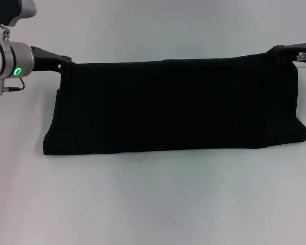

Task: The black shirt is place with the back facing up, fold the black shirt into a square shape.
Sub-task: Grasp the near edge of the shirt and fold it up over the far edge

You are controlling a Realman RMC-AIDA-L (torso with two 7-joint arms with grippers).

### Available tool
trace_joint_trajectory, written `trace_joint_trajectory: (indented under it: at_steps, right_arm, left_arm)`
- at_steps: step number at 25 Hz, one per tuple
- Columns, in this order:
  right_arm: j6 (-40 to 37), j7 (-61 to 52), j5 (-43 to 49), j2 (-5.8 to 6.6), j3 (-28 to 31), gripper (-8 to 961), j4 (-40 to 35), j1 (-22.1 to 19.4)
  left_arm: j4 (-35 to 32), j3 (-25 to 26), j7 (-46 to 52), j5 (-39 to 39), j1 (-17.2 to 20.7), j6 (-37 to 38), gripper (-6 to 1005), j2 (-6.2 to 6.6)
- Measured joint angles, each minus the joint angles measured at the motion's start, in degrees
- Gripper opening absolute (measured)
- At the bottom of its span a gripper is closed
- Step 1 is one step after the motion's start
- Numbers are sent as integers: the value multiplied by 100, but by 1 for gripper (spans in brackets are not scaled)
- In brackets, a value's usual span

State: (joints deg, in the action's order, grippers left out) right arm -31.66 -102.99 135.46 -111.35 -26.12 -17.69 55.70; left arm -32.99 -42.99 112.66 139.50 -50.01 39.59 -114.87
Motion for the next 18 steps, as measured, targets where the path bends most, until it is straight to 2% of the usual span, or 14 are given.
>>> trace_joint_trajectory:
  at_steps: [6, 18]
  right_arm:
    - [129, 4, -3, -11, -34, 4, 39, 18]
    - [208, 78, -2, -8, -51, 5, 55, 23]
  left_arm:
    - [166, 1, -28, -1, -38, -310, 103, -2]
    - [222, 1, -33, -16, -111, -424, 114, -16]
